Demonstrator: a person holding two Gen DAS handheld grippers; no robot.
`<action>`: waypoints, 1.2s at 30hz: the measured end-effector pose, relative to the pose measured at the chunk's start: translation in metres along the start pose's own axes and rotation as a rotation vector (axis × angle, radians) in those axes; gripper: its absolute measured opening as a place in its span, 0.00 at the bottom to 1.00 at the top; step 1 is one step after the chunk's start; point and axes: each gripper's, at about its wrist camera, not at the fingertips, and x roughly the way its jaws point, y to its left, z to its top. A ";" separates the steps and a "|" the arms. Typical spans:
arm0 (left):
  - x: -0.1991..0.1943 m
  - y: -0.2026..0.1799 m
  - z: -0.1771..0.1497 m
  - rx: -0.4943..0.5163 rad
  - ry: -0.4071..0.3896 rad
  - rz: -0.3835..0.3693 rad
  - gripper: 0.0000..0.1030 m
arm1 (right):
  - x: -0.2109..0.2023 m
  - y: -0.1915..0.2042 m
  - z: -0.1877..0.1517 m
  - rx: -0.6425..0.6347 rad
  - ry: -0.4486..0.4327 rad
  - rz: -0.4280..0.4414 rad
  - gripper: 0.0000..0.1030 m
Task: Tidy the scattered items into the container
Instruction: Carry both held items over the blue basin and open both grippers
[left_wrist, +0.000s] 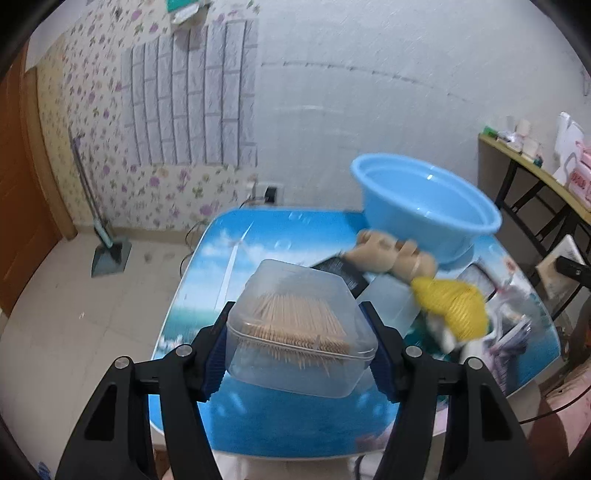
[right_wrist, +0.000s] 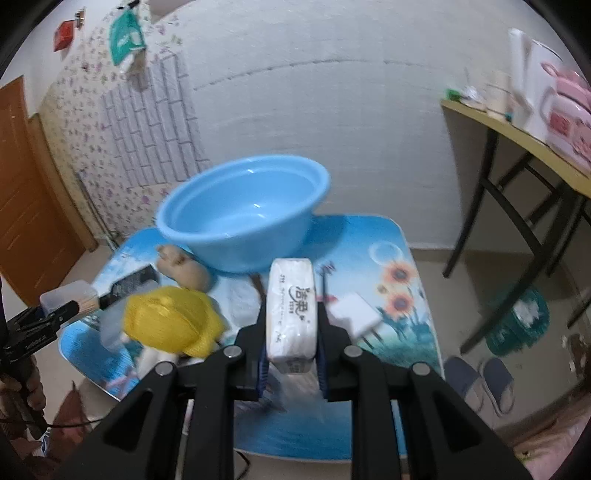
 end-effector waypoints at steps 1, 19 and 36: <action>-0.003 -0.003 0.004 0.007 -0.008 -0.006 0.61 | 0.000 0.003 0.003 -0.006 -0.006 0.009 0.19; 0.022 -0.083 0.105 0.094 -0.134 -0.175 0.61 | 0.040 0.041 0.077 -0.065 -0.072 0.157 0.19; 0.100 -0.122 0.109 0.176 0.005 -0.223 0.62 | 0.114 0.037 0.088 -0.059 0.041 0.183 0.19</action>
